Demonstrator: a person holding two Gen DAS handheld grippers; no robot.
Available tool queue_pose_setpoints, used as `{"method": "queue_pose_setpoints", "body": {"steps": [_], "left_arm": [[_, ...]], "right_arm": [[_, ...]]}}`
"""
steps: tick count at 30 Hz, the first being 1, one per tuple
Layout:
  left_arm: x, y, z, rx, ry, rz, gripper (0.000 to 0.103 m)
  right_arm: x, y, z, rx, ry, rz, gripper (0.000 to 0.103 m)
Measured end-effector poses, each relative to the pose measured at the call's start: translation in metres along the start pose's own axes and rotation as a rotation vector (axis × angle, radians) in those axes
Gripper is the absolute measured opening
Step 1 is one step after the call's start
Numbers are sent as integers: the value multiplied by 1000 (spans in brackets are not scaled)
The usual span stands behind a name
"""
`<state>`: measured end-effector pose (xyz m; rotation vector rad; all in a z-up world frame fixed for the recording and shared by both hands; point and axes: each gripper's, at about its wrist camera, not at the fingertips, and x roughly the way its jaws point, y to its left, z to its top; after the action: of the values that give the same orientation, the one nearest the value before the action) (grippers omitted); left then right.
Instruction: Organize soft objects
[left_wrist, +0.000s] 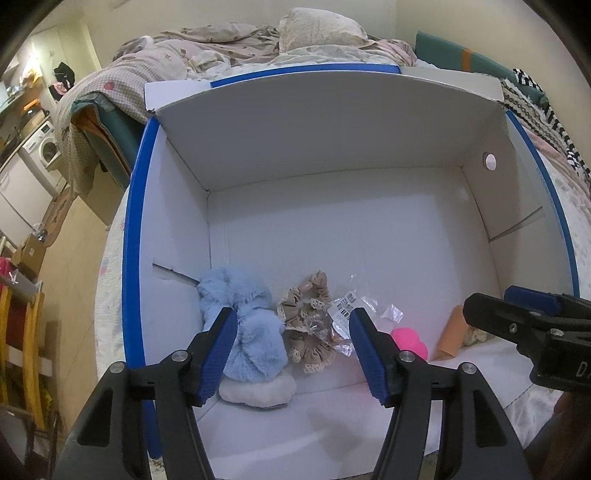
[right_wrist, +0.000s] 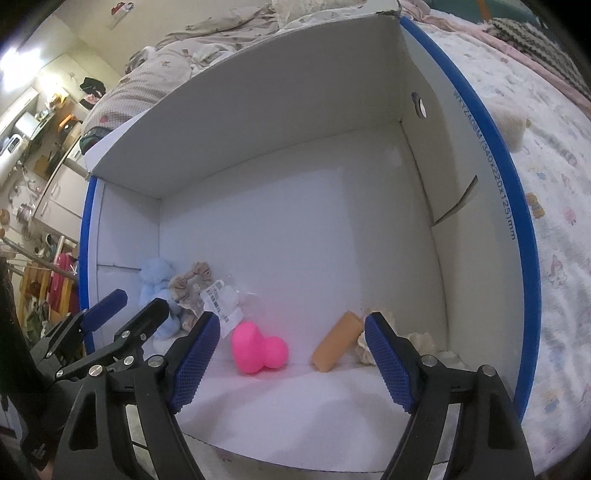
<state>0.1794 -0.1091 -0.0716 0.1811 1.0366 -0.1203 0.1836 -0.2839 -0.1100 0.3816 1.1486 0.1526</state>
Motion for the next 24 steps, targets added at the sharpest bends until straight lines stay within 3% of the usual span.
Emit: {"method": "queue_pose_setpoints", "body": {"steps": [24], "left_arm": [[-50, 29, -30, -58, -36, 16, 60]], "right_arm": [[-40, 3, -26, -2, -65, 0, 85]]}}
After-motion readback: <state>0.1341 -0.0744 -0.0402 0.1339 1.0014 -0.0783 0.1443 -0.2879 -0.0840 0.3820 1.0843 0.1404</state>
